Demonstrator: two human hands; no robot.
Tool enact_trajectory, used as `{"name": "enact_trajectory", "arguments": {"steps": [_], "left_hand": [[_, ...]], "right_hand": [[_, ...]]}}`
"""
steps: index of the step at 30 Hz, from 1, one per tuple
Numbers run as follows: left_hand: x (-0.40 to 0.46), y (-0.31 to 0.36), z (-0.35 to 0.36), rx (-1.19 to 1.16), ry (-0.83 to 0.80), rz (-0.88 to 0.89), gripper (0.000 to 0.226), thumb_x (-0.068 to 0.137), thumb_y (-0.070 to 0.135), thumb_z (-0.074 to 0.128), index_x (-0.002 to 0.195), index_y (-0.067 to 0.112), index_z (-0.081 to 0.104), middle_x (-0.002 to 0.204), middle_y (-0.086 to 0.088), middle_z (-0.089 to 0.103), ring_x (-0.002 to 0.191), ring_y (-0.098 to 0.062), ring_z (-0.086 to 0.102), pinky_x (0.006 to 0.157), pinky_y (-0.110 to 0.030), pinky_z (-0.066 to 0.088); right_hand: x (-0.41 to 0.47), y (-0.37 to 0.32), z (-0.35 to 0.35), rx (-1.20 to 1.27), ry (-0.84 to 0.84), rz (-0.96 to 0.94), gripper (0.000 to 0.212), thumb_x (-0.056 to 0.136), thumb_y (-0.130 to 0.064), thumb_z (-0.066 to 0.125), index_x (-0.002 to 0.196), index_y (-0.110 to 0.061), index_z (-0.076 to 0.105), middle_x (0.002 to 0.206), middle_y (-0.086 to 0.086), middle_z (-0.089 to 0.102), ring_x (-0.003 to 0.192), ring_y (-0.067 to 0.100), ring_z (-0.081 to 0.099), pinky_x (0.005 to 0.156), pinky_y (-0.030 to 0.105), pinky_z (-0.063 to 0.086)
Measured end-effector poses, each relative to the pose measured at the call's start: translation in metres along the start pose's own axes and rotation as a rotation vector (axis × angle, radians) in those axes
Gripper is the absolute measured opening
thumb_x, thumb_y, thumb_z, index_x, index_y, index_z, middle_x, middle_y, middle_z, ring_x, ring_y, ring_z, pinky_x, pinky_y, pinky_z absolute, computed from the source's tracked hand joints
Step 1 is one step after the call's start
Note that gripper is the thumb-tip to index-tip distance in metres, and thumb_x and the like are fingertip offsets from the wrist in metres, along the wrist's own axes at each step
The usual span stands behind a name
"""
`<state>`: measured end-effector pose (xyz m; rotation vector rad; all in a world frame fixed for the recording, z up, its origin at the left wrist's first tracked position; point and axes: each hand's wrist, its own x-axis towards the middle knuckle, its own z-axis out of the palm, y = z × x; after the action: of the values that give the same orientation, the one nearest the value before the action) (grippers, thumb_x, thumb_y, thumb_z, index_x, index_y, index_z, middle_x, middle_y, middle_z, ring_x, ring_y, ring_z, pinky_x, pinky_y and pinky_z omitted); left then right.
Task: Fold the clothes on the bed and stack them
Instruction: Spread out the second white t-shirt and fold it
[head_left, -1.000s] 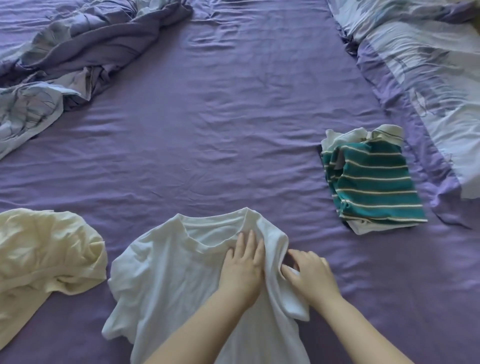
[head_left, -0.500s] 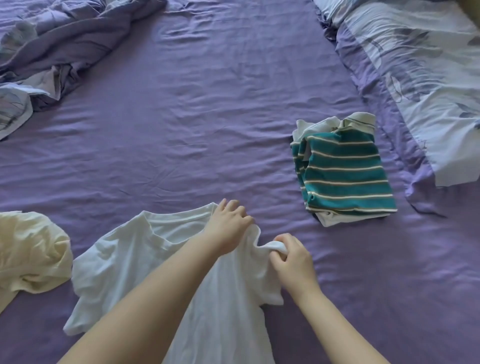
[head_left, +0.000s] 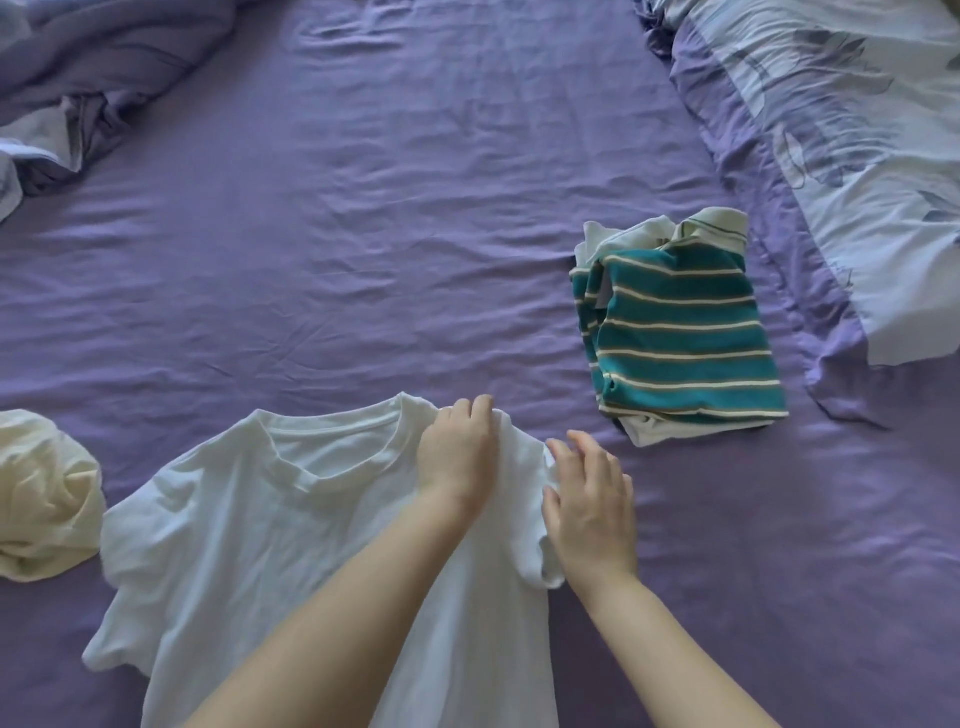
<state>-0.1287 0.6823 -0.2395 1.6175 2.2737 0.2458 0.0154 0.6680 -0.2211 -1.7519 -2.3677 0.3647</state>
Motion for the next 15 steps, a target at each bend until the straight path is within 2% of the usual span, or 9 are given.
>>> {"name": "enact_trajectory", "arguments": {"steps": [3,5,7,8,9,10,12,14,15], "left_hand": [[-0.034,-0.007,0.006,-0.033,0.104,0.238,0.020,0.064,-0.001,0.071,0.080,0.009,0.064,0.081,-0.009,0.062,0.075,-0.031,0.062,0.057,-0.034,0.051],[-0.055,-0.016,0.009,0.004,0.110,0.350,0.007,0.071,0.013,0.064,0.078,0.013,0.064,0.090,-0.007,0.064,0.089,-0.030,0.065,0.073,-0.035,0.054],[-0.067,-0.021,0.012,0.057,-0.064,0.348,0.031,0.076,0.030,0.046,0.094,0.015,0.066,0.117,-0.008,0.063,0.116,-0.029,0.057,0.094,-0.047,0.047],[-0.070,-0.023,0.013,0.088,-0.166,0.328,0.045,0.078,0.037,0.041,0.112,0.015,0.061,0.139,-0.009,0.050,0.133,-0.028,0.042,0.106,-0.053,0.034],[-0.072,-0.027,0.017,0.113,-0.253,0.324,0.059,0.080,0.043,0.038,0.132,0.016,0.047,0.155,-0.007,0.025,0.144,-0.027,0.019,0.115,-0.055,0.015],[-0.073,-0.031,0.020,0.130,-0.329,0.319,0.072,0.081,0.050,0.035,0.146,0.019,0.026,0.160,-0.004,0.001,0.147,-0.025,-0.003,0.116,-0.055,-0.004],[-0.074,-0.038,0.025,0.170,-0.342,0.333,0.091,0.080,0.064,0.032,0.150,0.023,-0.009,0.153,0.002,-0.028,0.142,-0.024,-0.025,0.110,-0.054,-0.021],[-0.076,-0.046,0.025,0.210,-0.338,0.352,0.100,0.078,0.074,0.032,0.141,0.026,-0.028,0.147,0.003,-0.039,0.136,-0.024,-0.036,0.107,-0.056,-0.026],[-0.076,-0.051,0.023,0.218,-0.343,0.354,0.102,0.076,0.077,0.033,0.137,0.028,-0.034,0.145,0.003,-0.041,0.134,-0.025,-0.039,0.106,-0.056,-0.027]], "right_hand": [[-0.007,-0.004,0.002,-0.111,0.031,-0.220,0.035,0.062,-0.005,0.073,0.095,-0.012,0.071,0.110,0.010,0.067,0.111,0.030,0.061,0.094,0.044,0.045],[-0.010,-0.008,0.002,-0.075,-0.021,-0.314,0.017,0.065,-0.013,0.069,0.081,-0.016,0.069,0.091,0.002,0.069,0.101,0.025,0.065,0.099,0.043,0.037],[-0.009,-0.014,0.000,-0.026,-0.127,-0.347,0.015,0.057,-0.018,0.074,0.068,-0.018,0.065,0.068,-0.001,0.064,0.072,0.021,0.065,0.083,0.035,0.045],[-0.010,-0.017,-0.001,-0.035,-0.202,-0.338,0.019,0.052,-0.020,0.075,0.069,-0.018,0.065,0.067,-0.001,0.063,0.067,0.021,0.063,0.073,0.032,0.048],[-0.010,-0.019,-0.001,-0.068,-0.297,-0.319,0.025,0.054,-0.022,0.073,0.077,-0.017,0.067,0.078,0.002,0.066,0.075,0.022,0.064,0.070,0.029,0.050],[-0.010,-0.020,0.000,-0.115,-0.404,-0.307,0.035,0.061,-0.024,0.067,0.095,-0.015,0.066,0.103,0.007,0.066,0.097,0.025,0.063,0.078,0.031,0.049],[-0.012,-0.014,0.005,-0.228,-0.562,-0.287,0.060,0.080,-0.031,0.055,0.136,-0.016,0.041,0.152,0.012,0.028,0.141,0.028,0.025,0.108,0.039,0.031],[-0.016,-0.009,0.007,-0.346,-0.636,-0.278,0.074,0.089,-0.039,0.049,0.149,-0.020,0.011,0.158,0.010,-0.002,0.145,0.031,-0.004,0.116,0.046,0.012],[-0.018,-0.009,0.005,-0.387,-0.639,-0.282,0.077,0.089,-0.041,0.052,0.150,-0.020,0.011,0.158,0.013,0.001,0.145,0.035,-0.001,0.115,0.050,0.012]]}}
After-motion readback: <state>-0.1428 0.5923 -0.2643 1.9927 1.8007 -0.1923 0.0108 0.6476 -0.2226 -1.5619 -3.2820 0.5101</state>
